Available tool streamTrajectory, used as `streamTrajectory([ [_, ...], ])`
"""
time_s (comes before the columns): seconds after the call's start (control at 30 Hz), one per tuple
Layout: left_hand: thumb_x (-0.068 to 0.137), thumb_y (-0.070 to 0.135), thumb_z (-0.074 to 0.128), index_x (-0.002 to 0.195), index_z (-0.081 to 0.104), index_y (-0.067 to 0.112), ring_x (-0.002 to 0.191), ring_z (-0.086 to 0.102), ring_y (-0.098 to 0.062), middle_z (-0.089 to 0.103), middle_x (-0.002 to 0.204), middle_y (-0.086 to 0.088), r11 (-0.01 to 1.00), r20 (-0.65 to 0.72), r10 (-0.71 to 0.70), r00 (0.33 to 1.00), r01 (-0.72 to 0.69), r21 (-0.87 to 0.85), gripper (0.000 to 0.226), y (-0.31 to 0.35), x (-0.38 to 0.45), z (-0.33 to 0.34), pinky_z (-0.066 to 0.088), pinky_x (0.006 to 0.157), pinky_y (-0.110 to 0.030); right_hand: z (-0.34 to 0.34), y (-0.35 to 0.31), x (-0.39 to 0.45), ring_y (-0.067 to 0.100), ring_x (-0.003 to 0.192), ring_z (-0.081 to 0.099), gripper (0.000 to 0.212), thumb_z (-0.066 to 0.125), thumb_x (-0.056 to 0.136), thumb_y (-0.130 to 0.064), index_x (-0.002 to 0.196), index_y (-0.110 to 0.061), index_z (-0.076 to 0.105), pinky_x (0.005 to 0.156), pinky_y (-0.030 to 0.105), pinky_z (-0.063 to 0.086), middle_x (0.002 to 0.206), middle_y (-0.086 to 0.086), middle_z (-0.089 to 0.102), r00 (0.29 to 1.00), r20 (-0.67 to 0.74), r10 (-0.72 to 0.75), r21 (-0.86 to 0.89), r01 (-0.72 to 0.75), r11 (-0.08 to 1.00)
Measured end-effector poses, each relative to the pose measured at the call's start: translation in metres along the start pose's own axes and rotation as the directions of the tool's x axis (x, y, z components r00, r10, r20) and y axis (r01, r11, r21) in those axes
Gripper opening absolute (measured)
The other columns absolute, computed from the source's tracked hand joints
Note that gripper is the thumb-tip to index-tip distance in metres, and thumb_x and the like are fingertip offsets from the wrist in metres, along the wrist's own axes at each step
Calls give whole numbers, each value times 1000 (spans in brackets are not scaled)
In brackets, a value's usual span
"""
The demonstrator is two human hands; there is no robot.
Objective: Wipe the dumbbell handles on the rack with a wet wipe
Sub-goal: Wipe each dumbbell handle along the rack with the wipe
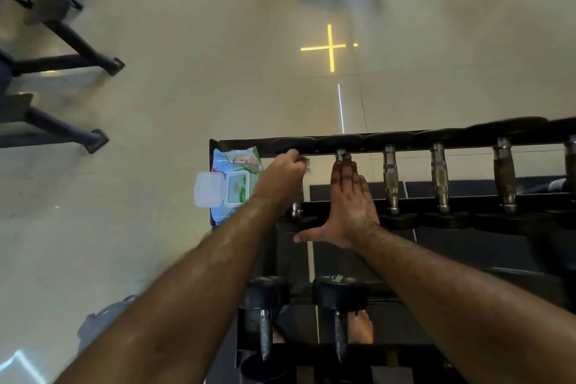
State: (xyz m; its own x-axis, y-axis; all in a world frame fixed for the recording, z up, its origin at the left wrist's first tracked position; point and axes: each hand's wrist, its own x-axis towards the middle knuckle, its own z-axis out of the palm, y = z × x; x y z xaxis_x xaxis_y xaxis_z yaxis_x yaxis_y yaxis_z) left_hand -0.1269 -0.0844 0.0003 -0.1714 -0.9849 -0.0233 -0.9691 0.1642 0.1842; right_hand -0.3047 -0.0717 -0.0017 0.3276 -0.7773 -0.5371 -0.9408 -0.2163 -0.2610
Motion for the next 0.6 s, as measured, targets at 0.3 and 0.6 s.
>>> streamTrajectory([
  [0.3,96,17,70,120,74,23,107,64,-14,65,118,4,986,573,112,812,-19,-165,25,-20,-17,-21,56,93,-33,8,0,1,30,155,-41,185,53,36,-114,154,-9,-44,134,50,-4,159,11,-56,997,-76,-2,-2,2,1000],
  [0.6,101,15,63,115,74,10,92,62,-17,66,107,-6,832,83,-377,923,376,-407,18,-6,-31,15,56,83,-33,9,-2,1,31,154,-41,183,50,39,-115,154,-8,-43,134,50,-5,158,12,-56,997,-81,6,-27,-8,1000],
])
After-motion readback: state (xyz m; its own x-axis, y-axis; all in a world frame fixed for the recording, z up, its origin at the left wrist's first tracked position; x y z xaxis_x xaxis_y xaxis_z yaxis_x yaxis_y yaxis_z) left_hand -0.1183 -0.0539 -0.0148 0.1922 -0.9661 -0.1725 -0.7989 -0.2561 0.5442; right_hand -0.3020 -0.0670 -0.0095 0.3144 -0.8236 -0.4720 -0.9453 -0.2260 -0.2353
